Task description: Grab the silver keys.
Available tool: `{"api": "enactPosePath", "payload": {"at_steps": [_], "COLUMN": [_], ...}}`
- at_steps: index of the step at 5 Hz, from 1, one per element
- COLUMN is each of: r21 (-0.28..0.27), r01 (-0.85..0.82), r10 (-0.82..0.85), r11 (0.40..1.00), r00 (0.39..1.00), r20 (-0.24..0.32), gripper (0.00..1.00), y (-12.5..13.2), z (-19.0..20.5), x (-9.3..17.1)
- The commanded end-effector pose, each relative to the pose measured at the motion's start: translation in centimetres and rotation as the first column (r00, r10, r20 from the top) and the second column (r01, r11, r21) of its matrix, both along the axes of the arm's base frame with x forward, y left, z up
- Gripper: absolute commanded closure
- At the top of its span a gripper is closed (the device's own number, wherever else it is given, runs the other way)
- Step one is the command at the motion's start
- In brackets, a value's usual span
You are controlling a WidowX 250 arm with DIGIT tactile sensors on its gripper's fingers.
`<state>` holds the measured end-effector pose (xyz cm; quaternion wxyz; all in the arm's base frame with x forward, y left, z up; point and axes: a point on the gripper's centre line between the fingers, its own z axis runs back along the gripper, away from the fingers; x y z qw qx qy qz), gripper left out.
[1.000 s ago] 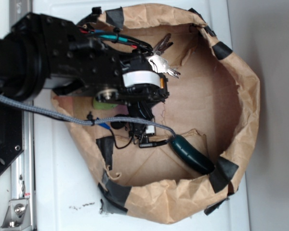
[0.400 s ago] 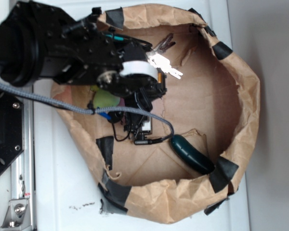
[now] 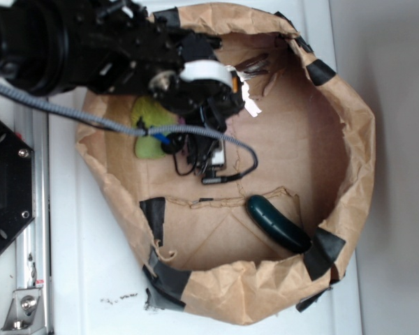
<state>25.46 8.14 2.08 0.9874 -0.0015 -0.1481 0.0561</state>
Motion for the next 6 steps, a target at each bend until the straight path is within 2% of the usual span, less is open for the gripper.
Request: {"api": "enactPosePath", "payload": {"at_steps": [1, 2, 3, 6], "r21": [0.002, -0.005, -0.009, -0.006], "r01": [0.001, 0.007, -0.019, -0.014], "r10": [-0.001, -0.007, 0.02, 0.014], "r11": [1.0, 1.0, 1.0, 1.0], "r00": [1.0, 1.0, 1.0, 1.0], "r20": [0.013, 0.015, 0.021, 0.007], "gripper": [0.0, 0.0, 1.0, 1.0], "y": [1.16, 1.14, 1.26, 1.29], "z": [0.9, 0.9, 0.89, 0.92], "x": [-0.12, -0.51, -0.81, -1.06]}}
